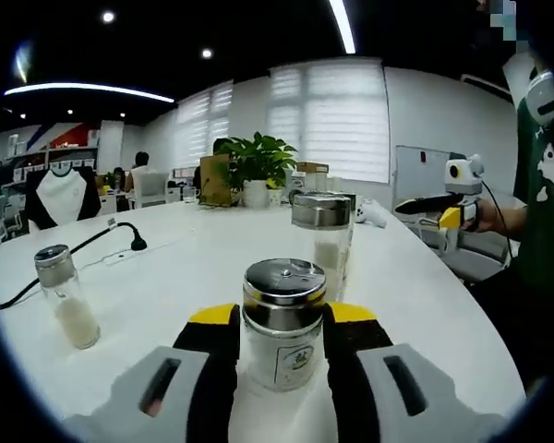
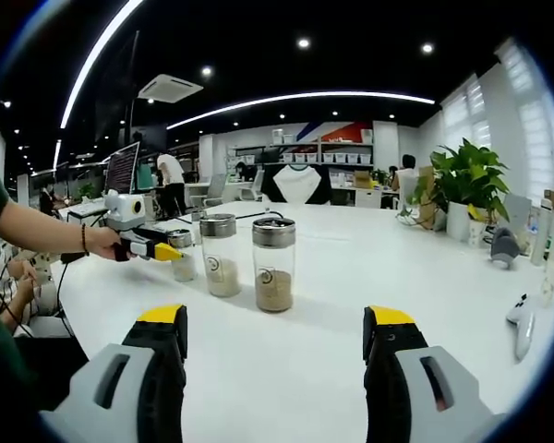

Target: Rotate the seasoning bottle until the label or dispensing opening points toward the visible target arrow and the bottle remains upright within the marked orientation range

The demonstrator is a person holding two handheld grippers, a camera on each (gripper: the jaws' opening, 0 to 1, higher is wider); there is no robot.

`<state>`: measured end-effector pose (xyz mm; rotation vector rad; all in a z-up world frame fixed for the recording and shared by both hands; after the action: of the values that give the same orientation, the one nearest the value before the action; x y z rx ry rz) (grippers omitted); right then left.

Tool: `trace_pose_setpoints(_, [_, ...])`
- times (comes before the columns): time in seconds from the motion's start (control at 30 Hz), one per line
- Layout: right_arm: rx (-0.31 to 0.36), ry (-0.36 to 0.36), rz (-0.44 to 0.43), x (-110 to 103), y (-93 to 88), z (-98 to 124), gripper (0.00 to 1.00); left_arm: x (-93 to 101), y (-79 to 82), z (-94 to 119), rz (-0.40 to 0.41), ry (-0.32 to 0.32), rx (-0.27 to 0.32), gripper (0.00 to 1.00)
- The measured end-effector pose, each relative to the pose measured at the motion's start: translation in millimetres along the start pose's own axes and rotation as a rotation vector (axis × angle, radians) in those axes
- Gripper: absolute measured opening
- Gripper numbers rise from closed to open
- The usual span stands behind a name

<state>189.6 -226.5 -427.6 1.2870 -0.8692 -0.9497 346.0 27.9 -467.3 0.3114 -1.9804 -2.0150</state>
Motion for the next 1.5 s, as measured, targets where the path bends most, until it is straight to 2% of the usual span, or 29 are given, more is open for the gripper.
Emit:
trace_pose_setpoints(0.67, [-0.003, 0.025, 0.002, -2.4, 3.6, -6.8, 0.79, -2.1, -1.5, -1.3, -0.015, 0.051, -0.019, 0.34])
trace_pose_setpoints(1.1, [-0.006, 0.027, -0.001, -2.6, 1.2, -6.7, 0.79, 3.0, -0.3, 0.4, -0.006, 0.183, -0.013, 0.34])
trace_pose_setpoints(1.5, [-0.012, 0.032, -0.004, -5.5, 0.2, -7.5, 0.79, 3.9, -0.9, 1.6, -0.006, 0.341, 0.006, 0.34])
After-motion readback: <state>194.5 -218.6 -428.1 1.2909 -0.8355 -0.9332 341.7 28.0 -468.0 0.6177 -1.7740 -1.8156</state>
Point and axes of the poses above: the point that each gripper's makers call its tool centre point, and the gripper's own axes: z roughly backward along the fingers, x roughly to its right, y roughly out of its top, the point moved 4 cm from there along z, roughly backward along the fingers, and after that the axes turned 9 degrees about x, right-handed, at the moved point
